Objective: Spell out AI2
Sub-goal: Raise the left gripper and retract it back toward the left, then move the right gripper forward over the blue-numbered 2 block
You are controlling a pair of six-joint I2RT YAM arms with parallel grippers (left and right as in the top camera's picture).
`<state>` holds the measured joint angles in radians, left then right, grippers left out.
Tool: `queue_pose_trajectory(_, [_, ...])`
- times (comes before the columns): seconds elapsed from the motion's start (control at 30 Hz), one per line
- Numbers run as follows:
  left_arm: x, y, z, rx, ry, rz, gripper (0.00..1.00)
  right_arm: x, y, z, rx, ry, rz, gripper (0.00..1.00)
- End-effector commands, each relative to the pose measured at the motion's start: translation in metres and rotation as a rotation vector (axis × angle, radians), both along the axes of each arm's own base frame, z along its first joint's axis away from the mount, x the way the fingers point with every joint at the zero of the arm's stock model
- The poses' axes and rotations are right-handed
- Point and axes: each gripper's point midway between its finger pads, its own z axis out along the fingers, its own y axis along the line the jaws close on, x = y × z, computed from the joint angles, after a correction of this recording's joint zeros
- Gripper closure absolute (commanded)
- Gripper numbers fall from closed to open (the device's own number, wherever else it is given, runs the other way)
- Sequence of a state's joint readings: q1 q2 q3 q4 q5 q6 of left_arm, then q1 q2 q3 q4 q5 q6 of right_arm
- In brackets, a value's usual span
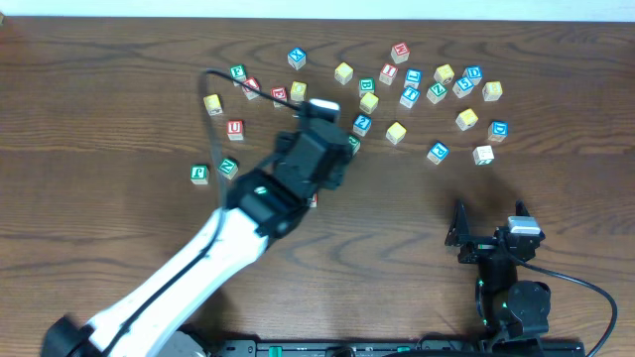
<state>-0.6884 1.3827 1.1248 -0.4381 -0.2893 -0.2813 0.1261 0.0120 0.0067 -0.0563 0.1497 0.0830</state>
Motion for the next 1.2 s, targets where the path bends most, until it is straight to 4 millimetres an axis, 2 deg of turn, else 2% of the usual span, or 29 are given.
queue_pose_trajectory(0.0, [0.004, 0.043, 0.032, 0.033, -0.07, 0.112, 0.19, 0.0, -0.003, -0.001, -0.002, 0.001, -0.011, 0.01])
queue_pose_trajectory(0.13, [-0.001, 0.09, 0.052, 0.057, -0.105, 0.232, 0.18, 0.0, -0.003, -0.001, -0.002, 0.001, -0.011, 0.01])
queue_pose_trajectory(0.3, [-0.006, 0.125, 0.066, 0.043, -0.128, 0.32, 0.18, 0.0, -0.003, -0.001, -0.002, 0.001, -0.011, 0.01])
queue_pose_trajectory(0.6, [-0.01, 0.153, 0.056, 0.068, -0.076, 0.397, 0.18, 0.0, -0.005, 0.001, -0.003, -0.004, -0.023, 0.01])
queue_pose_trajectory(0.7, [-0.013, 0.159, 0.05, 0.069, -0.042, 0.41, 0.18, -0.001, -0.017, 0.007, -0.002, -0.028, -0.092, 0.01])
queue_pose_trajectory(0.77, [-0.014, 0.161, 0.046, 0.045, -0.016, 0.402, 0.18, -0.001, -0.016, 0.014, 0.007, -0.057, -0.088, 0.01])
queue_pose_trajectory(0.8, [-0.013, 0.161, 0.045, 0.029, -0.005, 0.394, 0.17, 0.0, -0.009, 0.016, 0.029, -0.067, -0.049, 0.01])
queue_pose_trajectory(0.9, [-0.011, 0.166, 0.042, -0.038, 0.025, 0.392, 0.17, -0.004, 0.031, 0.033, 0.033, -0.11, 0.189, 0.01])
queue_pose_trajectory(0.97, [-0.009, 0.171, 0.039, -0.073, 0.042, 0.392, 0.17, -0.008, 0.044, 0.039, 0.076, -0.073, 0.262, 0.01])
queue_pose_trajectory(1.03, [-0.008, 0.175, 0.037, -0.098, 0.06, 0.383, 0.17, -0.007, 0.047, 0.046, 0.089, -0.006, 0.273, 0.01])
queue_pose_trajectory(1.07, [-0.007, 0.177, 0.036, -0.105, 0.068, 0.379, 0.17, -0.005, 0.048, 0.054, 0.069, 0.021, 0.277, 0.01])
queue_pose_trajectory(1.17, [-0.007, 0.185, 0.031, -0.114, 0.089, 0.396, 0.17, 0.018, 0.063, 0.097, 0.009, 0.135, 0.339, 0.01])
